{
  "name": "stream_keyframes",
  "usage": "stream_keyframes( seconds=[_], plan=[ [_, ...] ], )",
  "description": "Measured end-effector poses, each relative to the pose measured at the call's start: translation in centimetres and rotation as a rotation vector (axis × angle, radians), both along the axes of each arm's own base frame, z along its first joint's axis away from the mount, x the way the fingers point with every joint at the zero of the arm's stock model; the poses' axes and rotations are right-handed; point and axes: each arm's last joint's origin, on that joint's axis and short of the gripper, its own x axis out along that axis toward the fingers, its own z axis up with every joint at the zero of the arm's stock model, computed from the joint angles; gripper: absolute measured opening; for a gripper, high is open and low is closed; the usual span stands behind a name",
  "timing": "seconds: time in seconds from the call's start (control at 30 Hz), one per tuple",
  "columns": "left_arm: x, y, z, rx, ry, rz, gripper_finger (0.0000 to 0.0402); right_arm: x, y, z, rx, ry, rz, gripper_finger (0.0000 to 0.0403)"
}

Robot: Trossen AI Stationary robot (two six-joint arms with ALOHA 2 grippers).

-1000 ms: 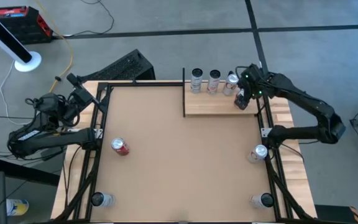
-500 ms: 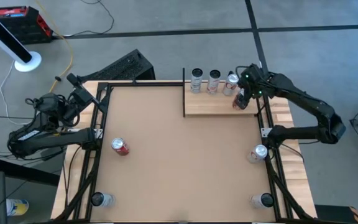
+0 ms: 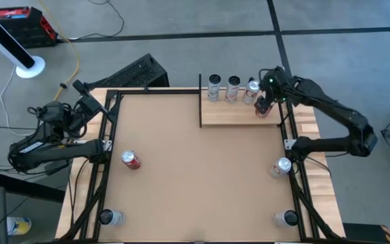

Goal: Place canned beverage on shelf
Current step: Put the bottom red-white soda can on the shelf

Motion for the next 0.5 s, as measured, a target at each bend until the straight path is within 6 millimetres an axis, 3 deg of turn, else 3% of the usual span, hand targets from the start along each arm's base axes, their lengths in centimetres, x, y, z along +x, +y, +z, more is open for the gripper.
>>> stream_keyframes(
  seconds=[0.13,0.3,0.5],
  plan=[
    [0.0,0.0,0.0,0.000,0.000,0.000,0.0379,0.9,1.0,0.9,0.036,-0.101,0.018,0.0286],
    [0.0,0.0,0.0,0.001,0.001,0.000,0.0379,2.4,3.2,0.0,0.161,-0.070,0.121,0.0261],
    [0.0,0.0,0.0,0.000,-0.001,0.000,0.0379,3.7,4.5,-1.8,0.216,0.111,0.134,0.0170]
  ],
)
